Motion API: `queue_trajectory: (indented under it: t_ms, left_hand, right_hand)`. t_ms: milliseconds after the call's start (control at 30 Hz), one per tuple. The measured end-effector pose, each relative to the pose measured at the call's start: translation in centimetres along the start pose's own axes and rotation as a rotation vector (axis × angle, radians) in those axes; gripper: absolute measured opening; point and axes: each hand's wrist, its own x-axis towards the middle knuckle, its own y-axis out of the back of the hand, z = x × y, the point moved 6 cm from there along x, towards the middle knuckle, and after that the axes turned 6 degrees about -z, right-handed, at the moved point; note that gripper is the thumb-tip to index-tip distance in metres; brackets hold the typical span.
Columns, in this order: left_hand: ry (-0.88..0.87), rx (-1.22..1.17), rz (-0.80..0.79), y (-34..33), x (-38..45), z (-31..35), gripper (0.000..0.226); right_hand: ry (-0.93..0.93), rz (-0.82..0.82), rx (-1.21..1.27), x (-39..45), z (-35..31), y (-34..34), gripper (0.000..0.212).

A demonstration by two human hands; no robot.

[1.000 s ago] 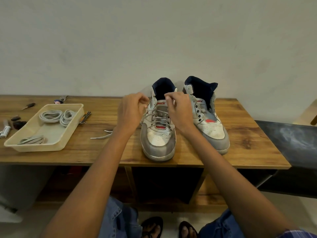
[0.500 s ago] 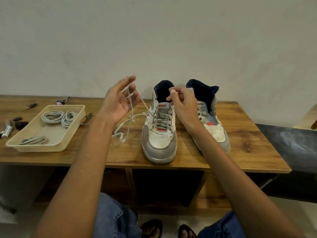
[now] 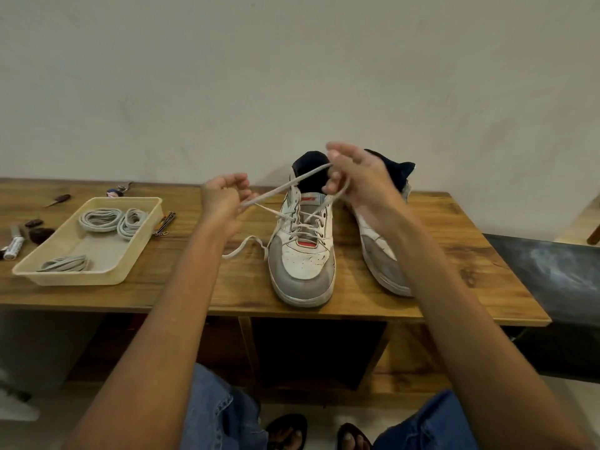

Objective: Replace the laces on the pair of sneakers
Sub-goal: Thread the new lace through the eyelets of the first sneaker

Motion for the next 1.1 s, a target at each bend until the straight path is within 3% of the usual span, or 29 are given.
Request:
queue_trajectory:
  t_ms: [67,167,233,300,367,400,467,533,633,733,900,1000,1100]
  left_hand:
    - [0.041,0.310,-0.007,0.9,0.6,-0.9,0.038]
    - [0.171,0.655,-0.077,1.3,1.2,-2.3,0.023]
    - [0.307,0.750,-0.184,0.8,0.6,-3.2,0.013]
    - [0.357,1.005,-0.180,0.8,-0.3,-3.0,0.036]
    - [0.180,1.371,0.030,0.7,-0.6,-0.8,0.048]
    - [0.012,1.414,0.126,0.1,-0.8,0.7,0.046]
    - [-0.383,1.190,0.114,-2.0,-1.7,3.4,0.036]
    - [-0.597,0.835,-0.126,-4.6,-2.8,4.5,0.029]
    - [-0.438,0.467,-0.577,-8.0,-4.4,2.9,0.028]
    - [-0.374,0.528,-0.702,-8.4,-4.2,1.5,0.026]
    - [-0.429,0.741,-0.497,-6.2,-2.6,1.7,0.018]
    - [-0.619,0.675,-0.153,-4.1,-2.4,4.1,0.017]
    - [-0.927,0.545,0.239,-1.3,-3.6,8.0,0.019]
  right_hand:
    - [0.058,0.099,0.070,-0.1,-1.2,3.1,0.013]
    - [0.095,0.215,0.064,-0.3,-1.4,5.7,0.020]
    - [0.085,0.211,-0.045,-0.3,-1.1,5.4,0.025]
    - [0.058,0.133,-0.201,-0.4,-0.8,3.9,0.025]
    - [0.032,0.036,-0.307,-0.5,-0.5,2.0,0.021]
    - [0.029,-0.006,-0.336,-0.5,-0.5,1.2,0.017]
    - [0.032,-0.049,-0.359,-0.3,-0.3,0.0,0.008]
    - [0.034,-0.064,-0.359,-0.1,0.0,-0.7,0.005]
    - [0.025,-0.097,-0.377,0.0,0.7,-1.5,0.014]
    - [0.016,-0.061,-0.403,0.2,1.4,-1.1,0.013]
    - [0.072,0.132,-0.485,0.5,1.7,0.9,0.007]
    - [0.081,0.344,-0.837,0.6,1.7,2.4,0.016]
    - [0.003,0.382,-1.087,0.5,3.3,2.3,0.026]
